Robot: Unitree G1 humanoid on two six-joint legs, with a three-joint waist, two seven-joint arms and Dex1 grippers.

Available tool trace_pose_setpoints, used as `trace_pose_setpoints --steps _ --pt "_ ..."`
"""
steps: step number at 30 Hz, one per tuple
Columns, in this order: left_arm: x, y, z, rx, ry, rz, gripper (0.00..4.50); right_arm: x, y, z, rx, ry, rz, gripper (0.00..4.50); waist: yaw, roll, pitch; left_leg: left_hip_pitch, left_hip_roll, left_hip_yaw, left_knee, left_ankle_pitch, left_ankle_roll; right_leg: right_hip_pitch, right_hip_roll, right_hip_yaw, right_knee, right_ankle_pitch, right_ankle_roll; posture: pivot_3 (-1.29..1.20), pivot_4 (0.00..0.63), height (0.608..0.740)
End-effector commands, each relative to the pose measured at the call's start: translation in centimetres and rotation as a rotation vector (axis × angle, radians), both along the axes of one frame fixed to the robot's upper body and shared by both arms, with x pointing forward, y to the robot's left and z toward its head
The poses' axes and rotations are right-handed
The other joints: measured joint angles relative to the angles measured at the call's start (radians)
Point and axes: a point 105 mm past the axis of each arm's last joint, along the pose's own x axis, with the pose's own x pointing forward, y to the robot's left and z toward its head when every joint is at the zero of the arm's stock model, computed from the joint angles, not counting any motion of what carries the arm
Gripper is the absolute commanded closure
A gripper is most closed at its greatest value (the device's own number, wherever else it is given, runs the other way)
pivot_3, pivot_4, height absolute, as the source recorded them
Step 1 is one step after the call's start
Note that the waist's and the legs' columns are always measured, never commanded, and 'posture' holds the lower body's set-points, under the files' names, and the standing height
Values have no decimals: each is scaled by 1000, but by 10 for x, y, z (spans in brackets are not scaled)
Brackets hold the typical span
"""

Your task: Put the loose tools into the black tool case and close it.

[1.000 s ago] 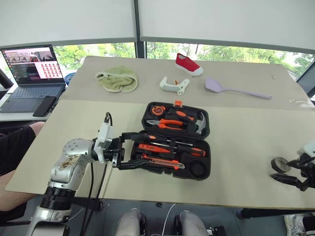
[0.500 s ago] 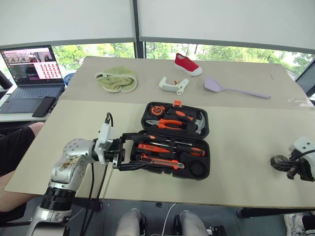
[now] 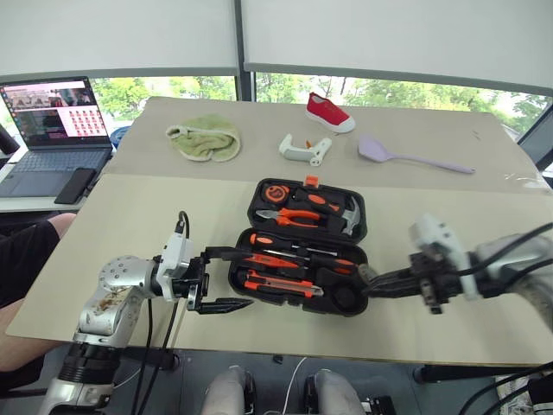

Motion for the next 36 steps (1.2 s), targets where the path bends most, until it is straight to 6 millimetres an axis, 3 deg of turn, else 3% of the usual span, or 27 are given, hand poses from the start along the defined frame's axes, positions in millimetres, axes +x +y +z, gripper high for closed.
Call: trace_pose_setpoints --steps 1,13,19,24,28,32,35,36 --pt "-3 -7 5 -6 -40 -13 0 8 -3 -6 -81 -35 -37 4408 0 0 0 -1 0 0 0 0 0 0 0 0 0 0 1 0 150 738" --pt "-8 -7 2 -12 -31 36 0 4 16 -24 -115 16 -4 4408 -3 -1 0 -1 -1 1 0 0 -1 1 1 0 -1 1 2 0 150 738" --pt "-5 -7 3 -12 -39 52 0 12 7 -33 -254 -28 -1 4408 -4 -1 0 -1 -1 0 0 0 -1 0 2 0 -1 1 2 0 150 738" --pt "1 -1 3 0 -36 106 0 10 9 -19 -233 -46 64 2879 -2 -1 0 -1 -1 0 0 0 -1 1 1 -1 -2 1 2 0 150 738" --pt "11 8 8 -3 -12 192 0 10 15 5 -82 -74 116 1442 -4 -1 0 -1 0 0 0 0 -1 0 1 -1 -1 1 2 0 150 738" --pt "23 23 15 -19 -7 294 0 14 6 26 62 -163 117 1442 -4 -2 1 -1 0 0 0 0 -1 1 2 -1 -1 1 2 0 150 738" --pt "39 39 14 0 26 404 0 22 -12 27 111 -214 50 1442 -1 -2 1 -1 -1 1 0 0 -1 1 2 -1 -1 1 2 0 150 738" --pt "49 47 12 19 23 467 258 26 -19 25 116 -249 33 1401 0 -2 1 0 -1 0 0 0 -1 2 2 -2 -1 1 2 0 150 738"
